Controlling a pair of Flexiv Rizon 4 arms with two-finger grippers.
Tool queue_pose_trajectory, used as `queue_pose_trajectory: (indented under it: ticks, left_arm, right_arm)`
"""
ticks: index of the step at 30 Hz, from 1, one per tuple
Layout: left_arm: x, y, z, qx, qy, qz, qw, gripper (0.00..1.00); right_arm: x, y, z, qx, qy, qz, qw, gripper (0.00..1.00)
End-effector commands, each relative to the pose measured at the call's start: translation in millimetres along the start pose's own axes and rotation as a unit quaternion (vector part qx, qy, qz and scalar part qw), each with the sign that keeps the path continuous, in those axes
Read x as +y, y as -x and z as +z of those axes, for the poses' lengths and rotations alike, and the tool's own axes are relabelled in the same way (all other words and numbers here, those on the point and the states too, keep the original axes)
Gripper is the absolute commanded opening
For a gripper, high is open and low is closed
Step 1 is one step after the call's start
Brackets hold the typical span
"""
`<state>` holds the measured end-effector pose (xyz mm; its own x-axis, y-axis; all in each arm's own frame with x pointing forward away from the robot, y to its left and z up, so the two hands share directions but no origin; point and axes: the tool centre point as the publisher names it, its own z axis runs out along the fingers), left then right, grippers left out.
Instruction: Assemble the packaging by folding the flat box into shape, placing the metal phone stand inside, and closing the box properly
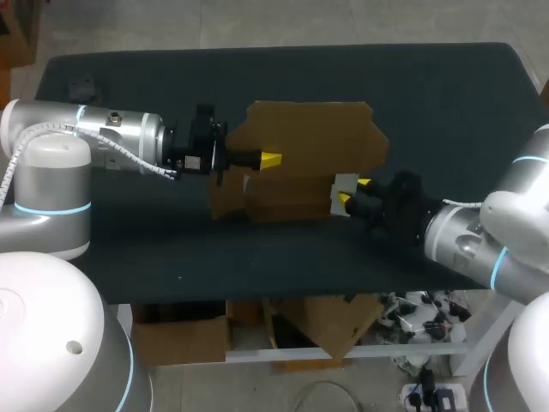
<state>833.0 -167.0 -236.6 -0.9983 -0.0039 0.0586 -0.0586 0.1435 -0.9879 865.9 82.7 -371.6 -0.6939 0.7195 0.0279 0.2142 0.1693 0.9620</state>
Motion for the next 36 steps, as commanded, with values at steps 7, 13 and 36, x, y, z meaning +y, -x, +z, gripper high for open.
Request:
queue_pose_trajectory:
  ticks: [7, 13, 36]
  left_arm:
    - [4.3, 0.0, 0.5, 0.001, 0.000, 0.000, 1.000, 0.00]
    - [4.3, 0.0, 0.5, 0.001, 0.000, 0.000, 1.000, 0.00]
    - [4.3, 0.0, 0.5, 0.001, 0.000, 0.000, 1.000, 0.00]
  right_arm:
    - [1.3, -3.2, 8.7, -0.072, 0.002, 0.008, 0.997, 0.49]
    - [2.4, -4.0, 8.6, -0.117, -0.005, 0.012, 0.993, 0.47]
    - [3.9, -1.2, 7.3, -0.256, -0.035, 0.027, 0.966, 0.35]
